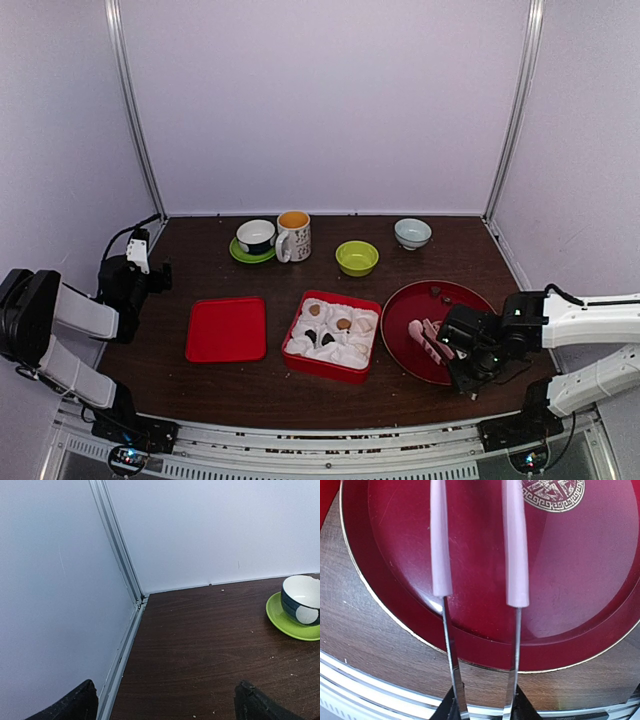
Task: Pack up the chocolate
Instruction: Pick up the clamp from the plate, then pick up the fake chocolate from the plate.
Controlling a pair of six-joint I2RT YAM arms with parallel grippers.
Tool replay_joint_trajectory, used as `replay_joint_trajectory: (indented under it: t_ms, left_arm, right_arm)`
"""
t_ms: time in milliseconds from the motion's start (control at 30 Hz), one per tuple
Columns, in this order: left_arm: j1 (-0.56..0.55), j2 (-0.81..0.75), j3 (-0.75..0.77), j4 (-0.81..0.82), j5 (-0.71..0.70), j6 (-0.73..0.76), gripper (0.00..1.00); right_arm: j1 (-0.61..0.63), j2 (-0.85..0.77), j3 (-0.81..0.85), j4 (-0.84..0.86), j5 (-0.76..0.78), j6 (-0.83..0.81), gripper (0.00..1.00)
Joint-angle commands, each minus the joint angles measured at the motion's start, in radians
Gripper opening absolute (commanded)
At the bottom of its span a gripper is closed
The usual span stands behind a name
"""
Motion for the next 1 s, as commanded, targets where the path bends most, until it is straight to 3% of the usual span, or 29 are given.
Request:
replay_joint_trajectory:
  t_ms: [0,967]
  left_arm:
    - [0.01,0.005,0.011,0.057,0.008,-0.003,0.98]
    - [0.009,0.006,0.011,0.058,0.008,-0.003,0.98]
  right_arm:
    - [-0.008,0.003,0.035,-0.025,0.026,-0.013,0.31]
    - [-0.108,0.109,0.07,0.041,0.003,-0.077,0.31]
